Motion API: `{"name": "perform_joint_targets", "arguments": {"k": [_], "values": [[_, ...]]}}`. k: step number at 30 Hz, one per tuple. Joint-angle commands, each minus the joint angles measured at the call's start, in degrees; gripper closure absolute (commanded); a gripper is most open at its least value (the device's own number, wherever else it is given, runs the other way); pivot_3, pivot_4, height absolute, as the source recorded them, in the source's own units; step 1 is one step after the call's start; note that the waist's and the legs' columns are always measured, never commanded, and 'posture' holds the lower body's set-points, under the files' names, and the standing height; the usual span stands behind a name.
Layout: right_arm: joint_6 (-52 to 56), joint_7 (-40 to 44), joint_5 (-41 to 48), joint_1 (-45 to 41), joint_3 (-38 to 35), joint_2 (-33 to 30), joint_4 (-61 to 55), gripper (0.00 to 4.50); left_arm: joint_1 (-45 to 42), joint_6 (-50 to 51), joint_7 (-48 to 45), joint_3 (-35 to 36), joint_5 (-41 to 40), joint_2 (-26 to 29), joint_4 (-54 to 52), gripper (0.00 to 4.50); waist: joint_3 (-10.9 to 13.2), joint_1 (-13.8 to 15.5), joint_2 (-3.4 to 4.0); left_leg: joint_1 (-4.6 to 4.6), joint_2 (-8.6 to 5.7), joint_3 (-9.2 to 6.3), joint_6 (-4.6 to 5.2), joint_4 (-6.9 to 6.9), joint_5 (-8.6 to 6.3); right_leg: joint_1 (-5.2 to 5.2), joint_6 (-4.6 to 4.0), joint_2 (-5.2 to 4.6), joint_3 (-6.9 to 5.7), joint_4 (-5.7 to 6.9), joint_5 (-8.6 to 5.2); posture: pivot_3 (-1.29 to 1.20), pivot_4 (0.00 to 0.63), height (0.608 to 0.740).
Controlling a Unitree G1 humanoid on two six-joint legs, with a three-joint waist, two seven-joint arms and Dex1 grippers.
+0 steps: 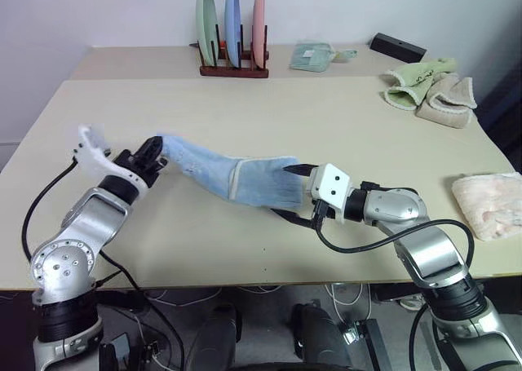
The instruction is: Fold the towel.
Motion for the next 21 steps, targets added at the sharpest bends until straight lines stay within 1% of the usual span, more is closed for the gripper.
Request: {"name": "perform_joint_targets", "arguments": {"k": [1, 4, 6, 10, 14, 20, 21], "values": [[-1.2, -0.3, -0.1, -1.1, -0.7, 0.3, -0.4, 0.0, -5.6, 2.5, -7.4, -9.1, 3.9, 0.2, -4.7, 4.45, 0.0, 0.0, -0.01, -0.01, 0.0, 0.01, 0.0, 0.01, 0.0, 0.01, 0.0, 0.0, 0.0, -0.01, 0.0, 0.0, 0.15, 0.74], [-1.4, -0.6, -0.3, -1.0, -1.5, -0.2, 0.2, 0.0, -9.4, 5.3, -12.5, -16.7, 6.8, -0.7, -4.8, 4.45, 0.0, -0.3, -0.01, -0.01, -0.01, 0.04, 0.01, -0.01, 0.0, 0.0, 0.02, 0.0, 0.03, -0.04, 0.0, 0.0, 0.15, 0.74], [-2.0, -0.8, -0.8, -1.0, -2.5, -1.0, 1.3, 0.0, -11.6, 7.8, -14.3, -22.2, 10.2, -1.6, -3.1, 4.45, 0.0, -0.5, 0.0, 0.01, 0.0, 0.04, 0.01, -0.07, 0.0, -0.02, 0.03, 0.01, 0.03, -0.04, -0.01, 0.0, 0.15, 0.74], [-2.8, -1.0, -1.1, -1.0, -4.3, -2.6, 2.8, 0.0, -14.3, 10.8, -17.6, -28.6, 16.4, -3.1, 1.3, 4.45, 0.0, -0.7, 0.0, 0.02, 0.0, 0.04, 0.02, -0.11, 0.0, -0.03, 0.08, 0.01, 0.03, -0.03, -0.01, 0.0, 0.15, 0.74], [-2.9, -1.4, -1.4, 0.4, -6.1, -4.1, 2.4, 0.0, -16.2, 11.2, -19.6, -30.5, 21.1, -6.5, 6.6, 4.45, 0.1, -0.8, -0.03, 0.01, 0.0, 0.03, 0.02, -0.13, 0.0, -0.04, 0.09, 0.01, 0.03, -0.02, -0.01, 0.0, 0.15, 0.74], [-2.6, -2.1, -1.3, 1.7, -6.5, -4.6, 1.5, 0.0, -15.3, 12.9, -23.1, -29.4, 23.3, -9.2, 7.3, 4.45, 0.1, -1.3, -0.03, 0.0, 0.0, 0.03, 0.02, -0.21, 0.0, -0.07, 0.29, 0.01, 0.03, -0.04, 0.05, 0.0, 0.15, 0.74], [-2.6, -2.2, -1.3, 1.8, -6.5, -4.7, 1.6, 0.0, -14.8, 13.3, -23.4, -28.6, 22.9, -9.7, 7.1, 4.21, 0.1, -1.4, -0.03, 0.0, 0.0, 0.03, 0.02, -0.22, 0.0, -0.07, 0.3, 0.0, 0.03, -0.03, 0.05, 0.0, 0.15, 0.74]]}}
